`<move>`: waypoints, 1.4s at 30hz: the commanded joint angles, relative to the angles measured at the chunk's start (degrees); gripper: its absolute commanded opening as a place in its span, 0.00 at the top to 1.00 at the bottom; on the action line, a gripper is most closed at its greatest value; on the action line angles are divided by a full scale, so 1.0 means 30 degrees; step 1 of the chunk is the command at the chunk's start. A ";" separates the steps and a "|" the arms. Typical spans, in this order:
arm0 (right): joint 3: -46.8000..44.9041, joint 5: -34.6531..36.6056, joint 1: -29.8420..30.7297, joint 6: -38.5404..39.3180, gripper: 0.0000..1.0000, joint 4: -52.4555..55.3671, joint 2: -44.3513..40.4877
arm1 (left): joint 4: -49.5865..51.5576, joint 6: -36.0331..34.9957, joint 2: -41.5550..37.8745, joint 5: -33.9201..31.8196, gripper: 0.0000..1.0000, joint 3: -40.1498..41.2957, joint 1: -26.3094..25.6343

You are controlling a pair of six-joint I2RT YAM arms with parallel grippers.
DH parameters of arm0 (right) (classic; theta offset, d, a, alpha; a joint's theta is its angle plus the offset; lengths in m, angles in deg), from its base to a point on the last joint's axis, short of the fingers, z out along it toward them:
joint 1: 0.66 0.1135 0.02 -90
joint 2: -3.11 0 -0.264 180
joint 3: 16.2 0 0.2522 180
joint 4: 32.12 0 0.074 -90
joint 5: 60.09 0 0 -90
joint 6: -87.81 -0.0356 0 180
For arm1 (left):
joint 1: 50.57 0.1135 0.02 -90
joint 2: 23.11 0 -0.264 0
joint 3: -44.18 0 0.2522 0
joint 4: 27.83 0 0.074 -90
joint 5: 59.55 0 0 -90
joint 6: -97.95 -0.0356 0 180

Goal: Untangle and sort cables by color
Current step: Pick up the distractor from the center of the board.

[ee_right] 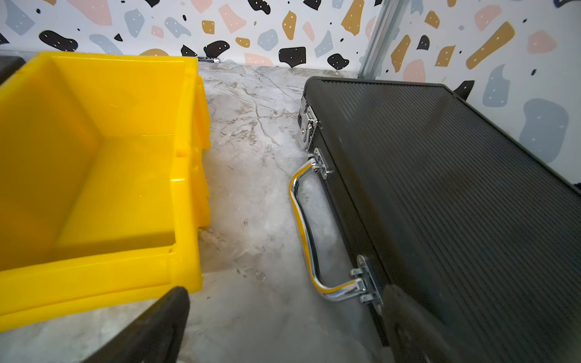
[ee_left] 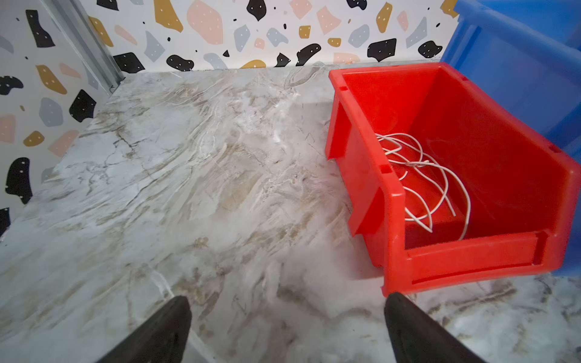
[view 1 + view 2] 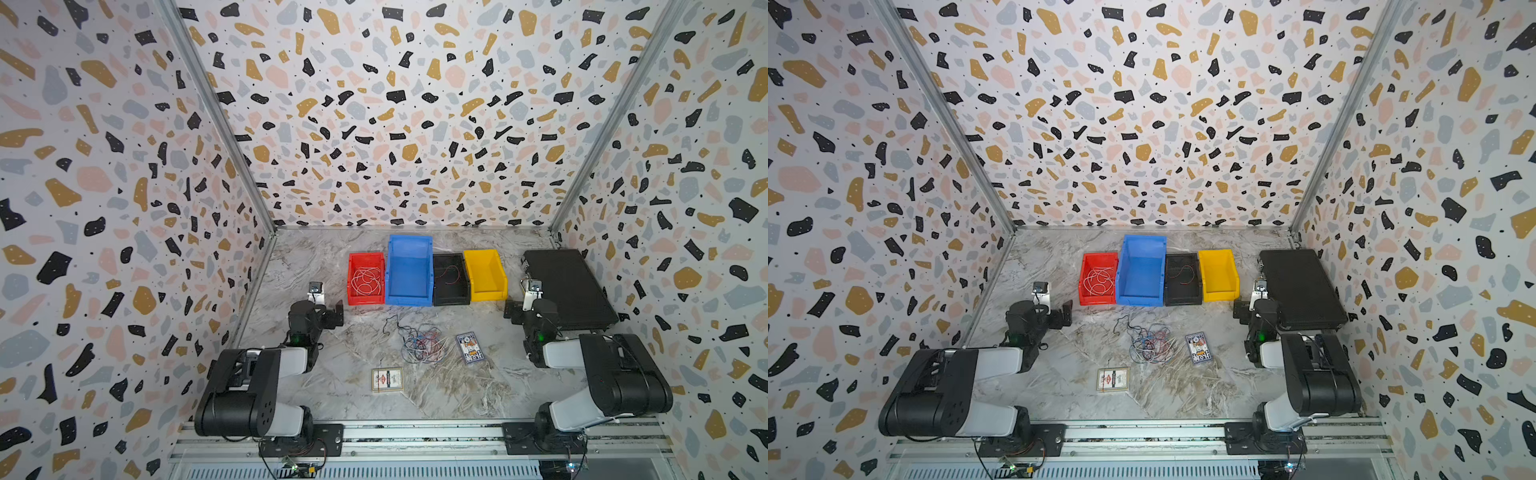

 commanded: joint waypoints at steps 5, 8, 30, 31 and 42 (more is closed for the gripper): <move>0.0358 -0.0045 0.0015 0.0046 0.00 0.0000 -0.0071 | -0.0251 -0.0180 -0.0180 -0.0422 0.01 -0.0474 -0.0116; 0.0124 -0.0675 0.0007 0.0265 0.00 -0.0436 -0.0078 | -0.0253 -0.0180 -0.0168 -0.0413 0.00 -0.0459 -0.0116; 0.1129 -0.2208 0.0014 0.0827 0.00 0.1831 -0.0690 | 0.1071 0.0428 -0.2028 -0.2496 0.01 -0.0421 -0.0328; 0.1680 -0.2558 0.0056 0.1077 0.00 0.3746 -0.1732 | 0.3127 0.0466 -0.3297 -0.2942 0.01 -0.0942 -0.0440; 0.7125 -0.6022 0.2486 -0.1241 0.00 2.1395 -0.5788 | 1.2157 0.5821 -0.9268 0.0390 0.01 -0.4731 -0.1995</move>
